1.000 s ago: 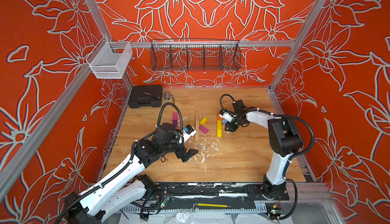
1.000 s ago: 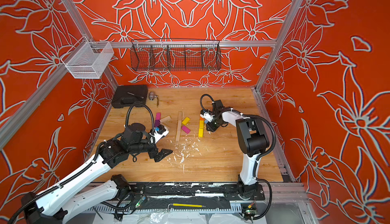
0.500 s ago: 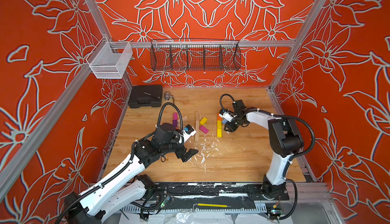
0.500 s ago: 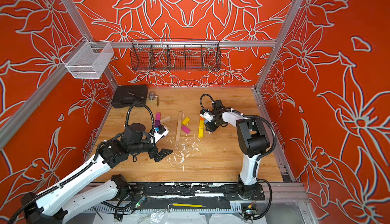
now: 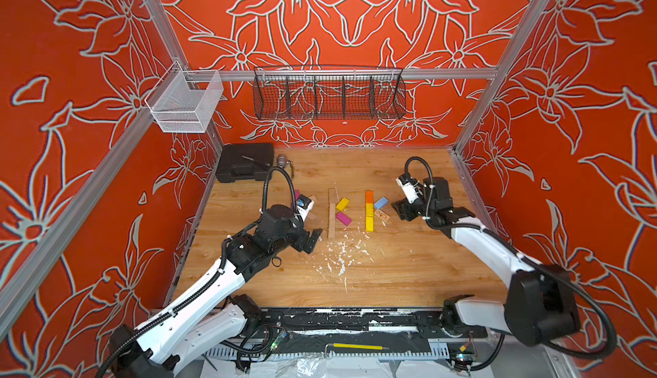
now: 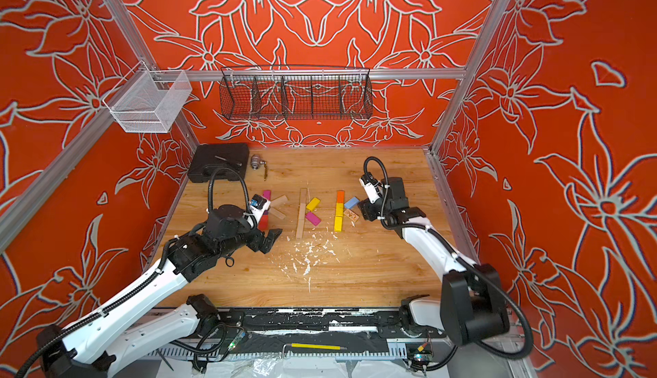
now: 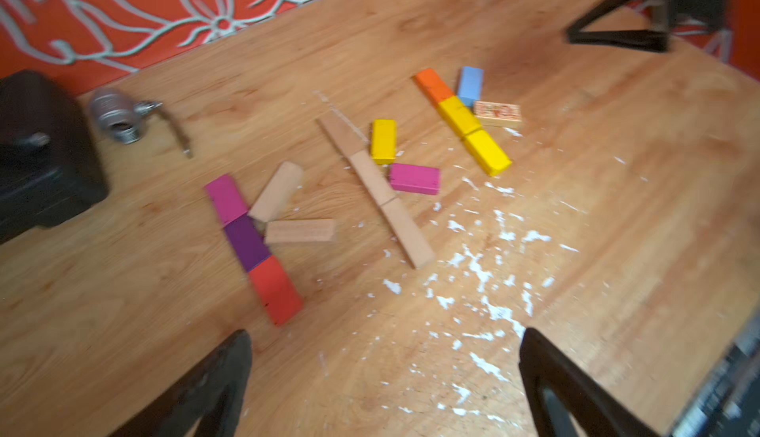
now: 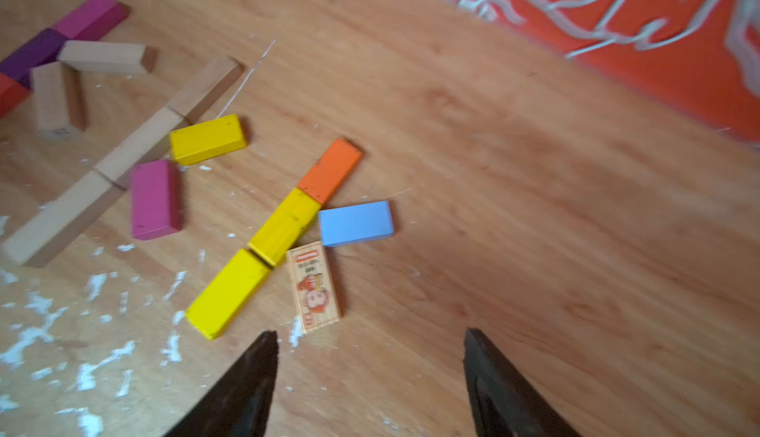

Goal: Assemble the letter k with building blocks
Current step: Assemble the building block at the center of the board, then reset both arms

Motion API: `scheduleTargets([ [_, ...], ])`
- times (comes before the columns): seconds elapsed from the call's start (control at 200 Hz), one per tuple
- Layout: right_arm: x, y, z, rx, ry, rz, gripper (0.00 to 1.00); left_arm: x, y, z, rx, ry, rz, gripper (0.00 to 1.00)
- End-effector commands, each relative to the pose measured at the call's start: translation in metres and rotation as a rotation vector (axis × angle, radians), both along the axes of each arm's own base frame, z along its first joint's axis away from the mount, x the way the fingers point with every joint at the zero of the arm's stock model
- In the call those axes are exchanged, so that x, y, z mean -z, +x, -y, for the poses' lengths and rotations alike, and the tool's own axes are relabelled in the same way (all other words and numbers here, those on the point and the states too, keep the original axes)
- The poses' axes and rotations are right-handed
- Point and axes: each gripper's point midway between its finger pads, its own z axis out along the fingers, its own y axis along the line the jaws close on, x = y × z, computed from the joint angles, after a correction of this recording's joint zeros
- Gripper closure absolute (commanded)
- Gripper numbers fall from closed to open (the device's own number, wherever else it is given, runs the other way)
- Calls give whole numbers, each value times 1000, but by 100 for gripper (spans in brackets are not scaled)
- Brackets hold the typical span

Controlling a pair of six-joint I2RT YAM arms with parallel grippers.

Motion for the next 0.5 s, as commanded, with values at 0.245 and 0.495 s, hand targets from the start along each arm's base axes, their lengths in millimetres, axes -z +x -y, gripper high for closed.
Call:
scheduleTargets([
  [0.245, 14, -24, 117, 626, -9, 213, 7, 57, 57, -133, -590, -10, 29, 1],
  [0.495, 49, 5, 120, 637, 13, 185, 2, 101, 69, -173, -667, -81, 36, 1],
])
